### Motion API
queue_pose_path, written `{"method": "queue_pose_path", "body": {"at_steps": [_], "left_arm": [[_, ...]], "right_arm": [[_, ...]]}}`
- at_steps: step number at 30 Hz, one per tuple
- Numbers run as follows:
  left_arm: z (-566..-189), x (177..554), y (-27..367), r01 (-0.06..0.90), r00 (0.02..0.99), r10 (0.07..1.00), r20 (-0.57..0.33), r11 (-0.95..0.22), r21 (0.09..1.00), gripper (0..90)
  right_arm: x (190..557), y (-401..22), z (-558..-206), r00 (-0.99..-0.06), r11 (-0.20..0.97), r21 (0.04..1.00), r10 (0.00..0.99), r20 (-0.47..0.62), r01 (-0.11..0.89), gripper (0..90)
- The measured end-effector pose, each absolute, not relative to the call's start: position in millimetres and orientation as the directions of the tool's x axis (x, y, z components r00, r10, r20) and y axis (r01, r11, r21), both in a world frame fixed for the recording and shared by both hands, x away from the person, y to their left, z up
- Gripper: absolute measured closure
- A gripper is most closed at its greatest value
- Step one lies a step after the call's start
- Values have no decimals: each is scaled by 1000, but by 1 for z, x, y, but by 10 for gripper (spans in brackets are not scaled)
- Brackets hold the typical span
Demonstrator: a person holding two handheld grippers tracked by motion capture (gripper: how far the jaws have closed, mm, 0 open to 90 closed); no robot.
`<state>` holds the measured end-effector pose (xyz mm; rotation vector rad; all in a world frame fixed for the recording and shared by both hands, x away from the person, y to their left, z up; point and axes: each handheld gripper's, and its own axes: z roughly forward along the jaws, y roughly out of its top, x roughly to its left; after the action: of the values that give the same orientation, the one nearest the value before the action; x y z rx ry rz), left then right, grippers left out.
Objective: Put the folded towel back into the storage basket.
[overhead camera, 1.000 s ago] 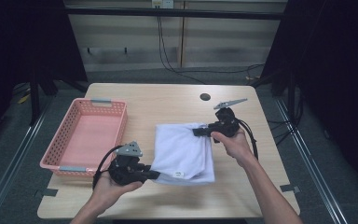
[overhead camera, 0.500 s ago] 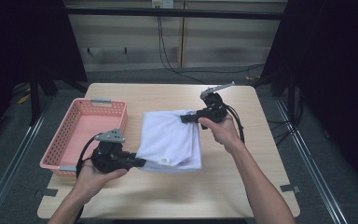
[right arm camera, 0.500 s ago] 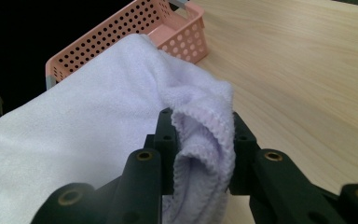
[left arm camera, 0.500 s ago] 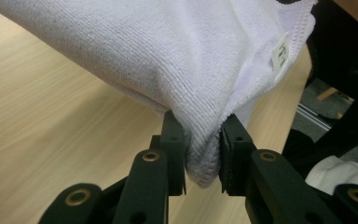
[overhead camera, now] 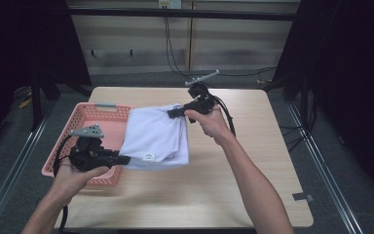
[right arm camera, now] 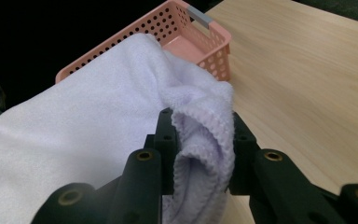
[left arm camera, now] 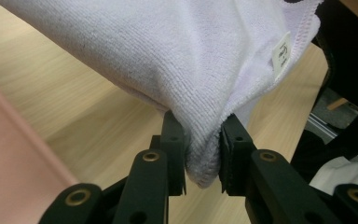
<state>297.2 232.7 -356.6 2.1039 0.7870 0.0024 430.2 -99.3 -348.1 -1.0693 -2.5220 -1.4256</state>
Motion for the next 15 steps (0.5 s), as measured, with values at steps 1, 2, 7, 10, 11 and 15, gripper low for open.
{"method": "queue_pose_path", "body": {"at_steps": [1,2,7,10,11,15], "left_arm": [[-356,298,235,532,799,538,-268,-425,733,752],[-355,299,239,538,793,546,-270,-420,731,752],[-348,303,255,542,780,564,-271,-393,742,752],[-345,304,265,553,769,577,-275,-384,739,753],[-345,304,268,554,765,585,-269,-383,740,752],[-343,304,281,559,755,598,-269,-373,740,753]], "right_arm": [[432,-96,-346,-762,334,737,536,365,588,713],[434,-93,-344,-765,340,736,531,364,586,713],[444,-77,-335,-772,348,736,522,362,580,713],[447,-66,-330,-779,352,740,515,359,573,714],[449,-63,-329,-779,353,739,514,359,573,714],[454,-47,-325,-785,355,742,503,361,569,714]]}}
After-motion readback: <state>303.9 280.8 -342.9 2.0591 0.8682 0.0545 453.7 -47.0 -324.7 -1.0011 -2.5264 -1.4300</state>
